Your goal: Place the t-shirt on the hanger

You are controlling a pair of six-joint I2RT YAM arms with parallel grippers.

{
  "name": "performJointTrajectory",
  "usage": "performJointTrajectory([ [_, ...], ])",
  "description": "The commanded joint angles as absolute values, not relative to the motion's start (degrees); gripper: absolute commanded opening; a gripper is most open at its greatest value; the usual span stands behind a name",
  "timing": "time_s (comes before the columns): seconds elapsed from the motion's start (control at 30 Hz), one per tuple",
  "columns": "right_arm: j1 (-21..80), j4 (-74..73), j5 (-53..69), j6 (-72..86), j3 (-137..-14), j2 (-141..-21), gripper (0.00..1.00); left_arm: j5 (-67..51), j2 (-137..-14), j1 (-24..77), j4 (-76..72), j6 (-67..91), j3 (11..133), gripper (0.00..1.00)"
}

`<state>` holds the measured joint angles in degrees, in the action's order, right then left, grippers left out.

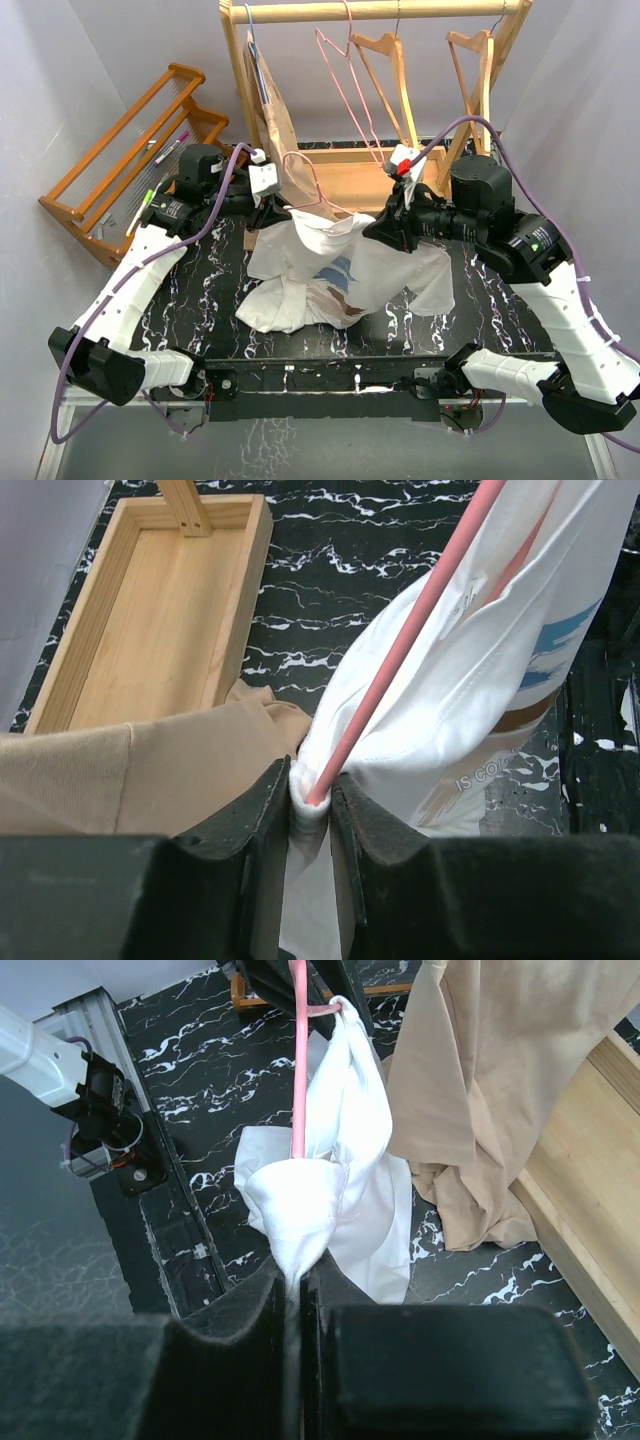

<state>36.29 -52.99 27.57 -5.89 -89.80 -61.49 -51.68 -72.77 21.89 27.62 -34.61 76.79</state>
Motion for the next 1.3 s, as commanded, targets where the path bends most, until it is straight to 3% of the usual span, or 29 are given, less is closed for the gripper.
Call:
performJointTrajectory([
  [0.0,36.2,-49.4,27.9,-5.7,-93.0,-60.8,0.08,-53.9,-71.9,23.8,23.1,-30.3,77.4,0.19],
  [0.13,36.2,-49.0,28.0,-5.5,-92.3,-60.6,0.08,-53.0,-72.0,24.8,20.9,-26.5,78.9,0.19],
  [0.33,36.2,-48.1,28.0,-5.4,-91.4,-60.5,0.08,-52.6,-72.7,25.8,19.1,-22.5,82.0,0.03],
  [0.43,36.2,-47.8,28.0,-5.4,-91.2,-60.5,0.08,-52.7,-73.0,26.8,17.9,-20.5,83.1,0.00],
  [0.8,36.2,-47.1,28.6,-5.1,-90.9,-60.6,0.08,-51.3,-74.9,31.2,14.3,-14.7,87.1,0.16],
  [1.03,36.2,-46.8,28.7,-4.9,-90.6,-60.5,0.08,-51.5,-75.8,32.3,13.7,-12.7,88.8,0.33],
  [1.17,36.2,-46.5,28.7,-4.9,-90.5,-60.5,0.08,-51.9,-76.0,32.8,13.1,-11.6,89.1,0.33],
  [1.27,36.2,-46.4,28.7,-4.9,-90.6,-60.7,0.08,-51.8,-76.3,33.0,13.7,-11.5,89.3,0.16],
])
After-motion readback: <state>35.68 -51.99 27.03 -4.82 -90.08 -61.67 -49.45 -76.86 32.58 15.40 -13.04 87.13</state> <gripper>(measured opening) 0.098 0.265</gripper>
